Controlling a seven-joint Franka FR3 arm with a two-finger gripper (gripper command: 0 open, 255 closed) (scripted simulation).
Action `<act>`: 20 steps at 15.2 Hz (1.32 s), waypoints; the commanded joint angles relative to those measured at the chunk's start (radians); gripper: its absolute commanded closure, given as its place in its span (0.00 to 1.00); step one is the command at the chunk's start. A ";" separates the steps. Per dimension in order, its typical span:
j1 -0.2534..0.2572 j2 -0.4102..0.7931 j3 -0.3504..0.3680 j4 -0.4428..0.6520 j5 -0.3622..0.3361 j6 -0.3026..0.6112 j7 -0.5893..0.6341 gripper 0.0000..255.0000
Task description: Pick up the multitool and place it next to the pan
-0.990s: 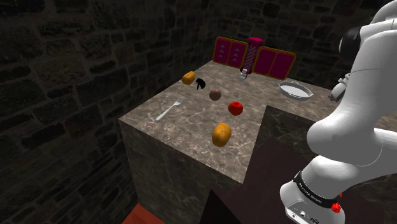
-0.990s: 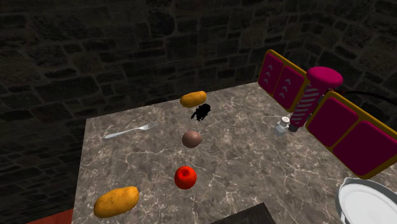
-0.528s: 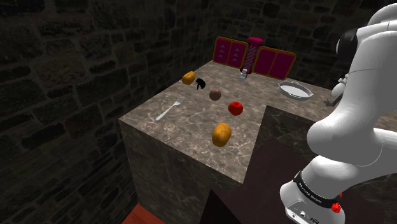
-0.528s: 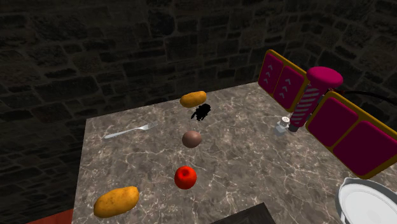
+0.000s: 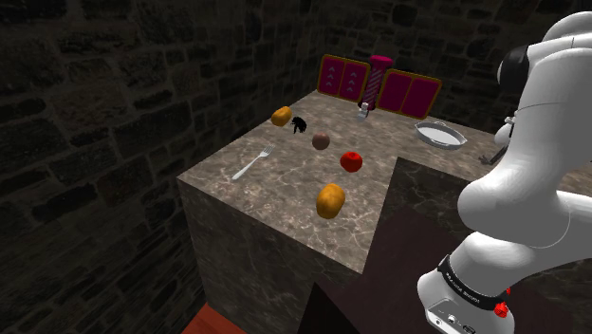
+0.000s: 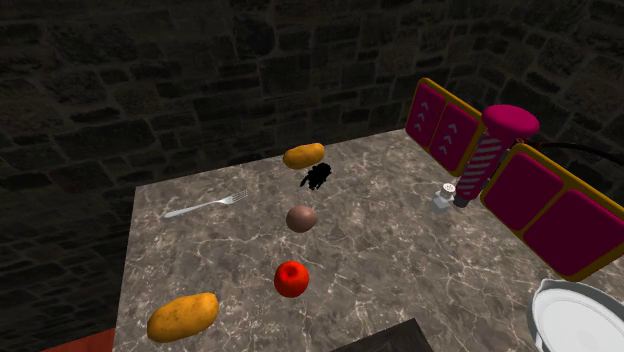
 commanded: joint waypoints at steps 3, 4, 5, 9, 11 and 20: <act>0.000 0.000 0.000 -0.002 0.001 0.003 -0.001 1.00; 0.000 0.000 0.000 -0.002 0.001 0.003 -0.001 1.00; 0.000 0.000 0.000 -0.002 0.001 0.003 -0.001 1.00; 0.000 0.000 0.000 -0.002 0.001 0.003 -0.001 0.00; 0.000 0.000 0.000 -0.002 0.001 0.003 -0.001 0.00; -0.006 -0.037 -0.021 0.073 -0.032 -0.099 0.022 0.00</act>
